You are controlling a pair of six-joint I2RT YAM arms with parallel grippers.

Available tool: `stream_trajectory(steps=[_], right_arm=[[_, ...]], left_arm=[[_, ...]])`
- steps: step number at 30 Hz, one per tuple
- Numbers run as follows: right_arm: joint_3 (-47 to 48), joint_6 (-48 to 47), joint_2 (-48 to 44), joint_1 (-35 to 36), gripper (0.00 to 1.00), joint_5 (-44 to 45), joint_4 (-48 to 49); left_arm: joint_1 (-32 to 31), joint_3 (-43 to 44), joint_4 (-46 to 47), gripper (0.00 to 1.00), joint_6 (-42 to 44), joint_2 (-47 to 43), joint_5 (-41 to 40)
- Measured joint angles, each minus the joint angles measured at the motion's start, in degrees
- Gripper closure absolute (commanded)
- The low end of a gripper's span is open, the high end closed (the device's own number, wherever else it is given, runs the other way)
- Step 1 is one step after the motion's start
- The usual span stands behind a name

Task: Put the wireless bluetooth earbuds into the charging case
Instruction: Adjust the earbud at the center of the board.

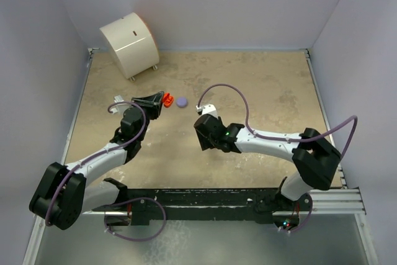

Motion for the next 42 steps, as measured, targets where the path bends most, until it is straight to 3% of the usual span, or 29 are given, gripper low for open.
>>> stream_trajectory(steps=[42], right_arm=[[-1.62, -2.08, 7.52, -2.69, 0.61, -5.66, 4.22]], left_arm=[[0.0, -0.37, 1.68, 1.0, -0.07, 2.32, 0.5]])
